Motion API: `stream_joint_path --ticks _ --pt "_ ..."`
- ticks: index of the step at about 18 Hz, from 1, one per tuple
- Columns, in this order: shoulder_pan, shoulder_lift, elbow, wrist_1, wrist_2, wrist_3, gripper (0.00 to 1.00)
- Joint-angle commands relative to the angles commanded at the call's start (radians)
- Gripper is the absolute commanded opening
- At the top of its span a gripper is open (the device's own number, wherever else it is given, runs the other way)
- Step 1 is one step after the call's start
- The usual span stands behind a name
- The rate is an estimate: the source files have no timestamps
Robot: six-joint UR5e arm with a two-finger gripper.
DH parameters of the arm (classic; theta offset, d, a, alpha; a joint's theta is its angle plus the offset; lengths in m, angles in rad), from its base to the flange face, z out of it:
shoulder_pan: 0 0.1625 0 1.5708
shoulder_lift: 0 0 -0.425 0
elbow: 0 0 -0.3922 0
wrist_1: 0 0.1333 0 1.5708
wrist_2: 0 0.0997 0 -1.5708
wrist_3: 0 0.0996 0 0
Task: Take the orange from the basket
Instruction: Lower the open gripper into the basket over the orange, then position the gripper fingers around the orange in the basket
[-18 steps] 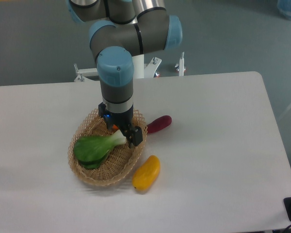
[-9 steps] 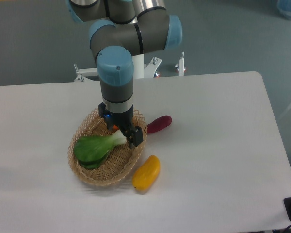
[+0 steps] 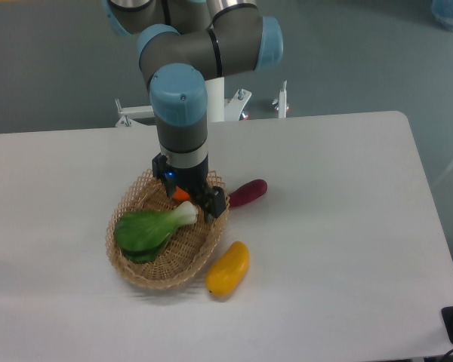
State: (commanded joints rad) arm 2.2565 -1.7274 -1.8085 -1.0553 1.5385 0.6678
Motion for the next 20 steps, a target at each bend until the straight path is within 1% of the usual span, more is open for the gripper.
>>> stream_joint_path --ticks 2,5,7,9,11,13,14,17,20 --pt "-0.006 0.023 -0.015 -0.009 0.017 -0.077 1.0" --pt "-0.014 0.038 -0.057 -0.006 0.089 -0.158 1.0" --pt "-0.018 0.035 -0.09 -0.012 0.107 -0.166 1.0" --pt "-0.028 0.034 -0.127 -0.006 0.12 -0.168 1.0" --pt "-0.047 0.028 -0.144 -0.008 0.121 -0.165 1.0" --pt "-0.052 0.023 -0.164 -0.008 0.123 -0.166 1.0" --pt "-0.066 0.012 -0.173 -0.008 0.127 -0.168 1.0" --pt "-0.072 -0.001 -0.183 -0.008 0.127 -0.168 1.0" --pt "-0.072 -0.029 -0.189 -0.005 0.127 -0.166 1.0"
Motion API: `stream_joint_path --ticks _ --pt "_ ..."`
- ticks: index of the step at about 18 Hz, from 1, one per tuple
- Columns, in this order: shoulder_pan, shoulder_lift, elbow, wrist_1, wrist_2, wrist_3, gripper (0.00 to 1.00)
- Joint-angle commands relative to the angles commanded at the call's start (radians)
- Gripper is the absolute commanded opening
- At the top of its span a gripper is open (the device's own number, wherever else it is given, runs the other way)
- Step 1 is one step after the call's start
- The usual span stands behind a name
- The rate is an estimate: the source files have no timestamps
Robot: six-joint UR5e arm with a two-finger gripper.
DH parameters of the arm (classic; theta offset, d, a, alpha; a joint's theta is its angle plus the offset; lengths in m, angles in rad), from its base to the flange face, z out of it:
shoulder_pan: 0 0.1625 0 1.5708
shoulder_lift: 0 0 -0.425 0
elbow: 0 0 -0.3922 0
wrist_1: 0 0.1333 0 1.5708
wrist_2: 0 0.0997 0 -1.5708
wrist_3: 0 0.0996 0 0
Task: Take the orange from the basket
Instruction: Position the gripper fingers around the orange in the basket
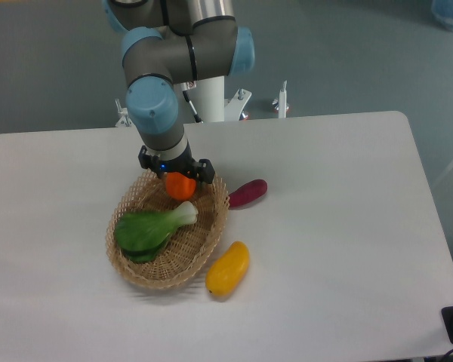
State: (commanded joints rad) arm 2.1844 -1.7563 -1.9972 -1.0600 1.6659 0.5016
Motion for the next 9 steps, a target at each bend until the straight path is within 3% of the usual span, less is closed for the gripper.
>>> stream_joint_path --ticks 9 --pt "0.0 -0.031 0.002 0.005 0.0 0.006 1.0"
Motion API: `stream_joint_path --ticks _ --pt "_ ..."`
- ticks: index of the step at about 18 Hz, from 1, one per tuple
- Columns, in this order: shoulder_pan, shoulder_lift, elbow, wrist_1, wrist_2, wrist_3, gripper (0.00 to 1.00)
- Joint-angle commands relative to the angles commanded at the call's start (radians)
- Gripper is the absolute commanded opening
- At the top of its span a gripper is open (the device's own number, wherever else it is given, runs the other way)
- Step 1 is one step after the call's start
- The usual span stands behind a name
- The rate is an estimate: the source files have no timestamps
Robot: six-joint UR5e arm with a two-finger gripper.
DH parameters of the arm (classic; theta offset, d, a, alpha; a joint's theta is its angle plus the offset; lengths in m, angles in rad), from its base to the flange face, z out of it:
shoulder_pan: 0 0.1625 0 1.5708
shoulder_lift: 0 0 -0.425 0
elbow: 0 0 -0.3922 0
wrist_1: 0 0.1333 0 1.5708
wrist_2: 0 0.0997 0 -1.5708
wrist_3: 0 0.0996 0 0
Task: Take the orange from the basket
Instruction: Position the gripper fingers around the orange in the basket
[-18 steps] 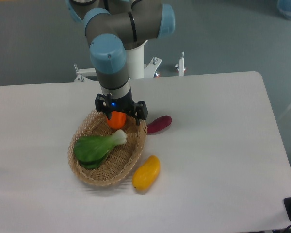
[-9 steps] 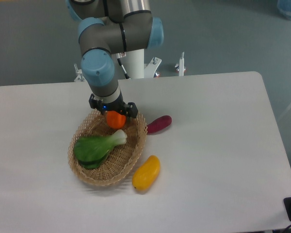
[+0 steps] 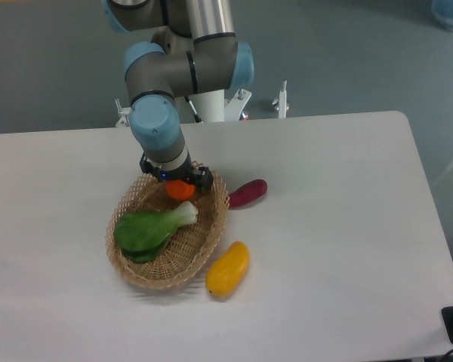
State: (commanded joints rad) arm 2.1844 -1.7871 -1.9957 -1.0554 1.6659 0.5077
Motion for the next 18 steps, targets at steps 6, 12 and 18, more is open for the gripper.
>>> stream_joint_path --ticks 6,12,18 --pt "0.0 -0.008 0.0 -0.003 0.0 0.003 1.0" --pt "0.0 -0.012 0.003 -0.006 0.018 0.005 0.64" --pt "0.0 -0.011 0.012 -0.008 0.018 0.006 0.58"
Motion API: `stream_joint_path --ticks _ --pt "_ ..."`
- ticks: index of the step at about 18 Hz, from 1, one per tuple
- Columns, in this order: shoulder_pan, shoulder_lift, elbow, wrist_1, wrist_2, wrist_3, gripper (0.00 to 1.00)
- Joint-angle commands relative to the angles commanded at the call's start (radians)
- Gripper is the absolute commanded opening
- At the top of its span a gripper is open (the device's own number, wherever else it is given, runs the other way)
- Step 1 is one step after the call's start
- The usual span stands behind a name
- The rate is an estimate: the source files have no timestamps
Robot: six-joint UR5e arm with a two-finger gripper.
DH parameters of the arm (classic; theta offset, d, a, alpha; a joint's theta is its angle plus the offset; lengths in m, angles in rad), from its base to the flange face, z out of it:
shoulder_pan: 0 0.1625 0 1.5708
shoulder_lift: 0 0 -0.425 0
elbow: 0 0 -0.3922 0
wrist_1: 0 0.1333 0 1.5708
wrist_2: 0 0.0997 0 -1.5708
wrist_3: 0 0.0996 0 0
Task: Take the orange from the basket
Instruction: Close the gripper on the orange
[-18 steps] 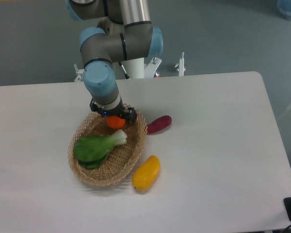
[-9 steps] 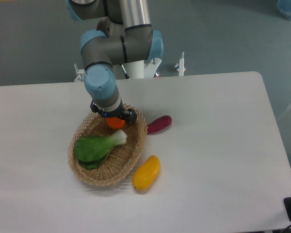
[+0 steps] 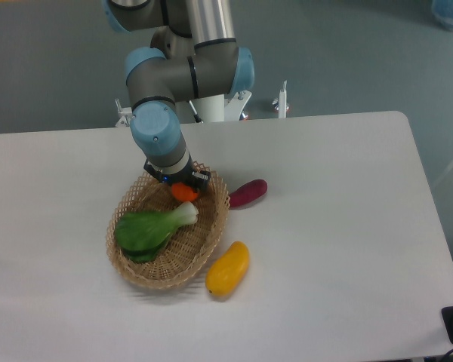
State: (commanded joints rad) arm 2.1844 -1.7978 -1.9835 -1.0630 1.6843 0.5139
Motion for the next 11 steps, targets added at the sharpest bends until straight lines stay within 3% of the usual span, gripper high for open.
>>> stream_joint_path --ticks 4,11 --pt "0.0 0.011 0.026 -0.003 0.0 0.008 0.55" --pt "0.014 0.02 0.165 -0.008 -0.011 0.149 0.55"
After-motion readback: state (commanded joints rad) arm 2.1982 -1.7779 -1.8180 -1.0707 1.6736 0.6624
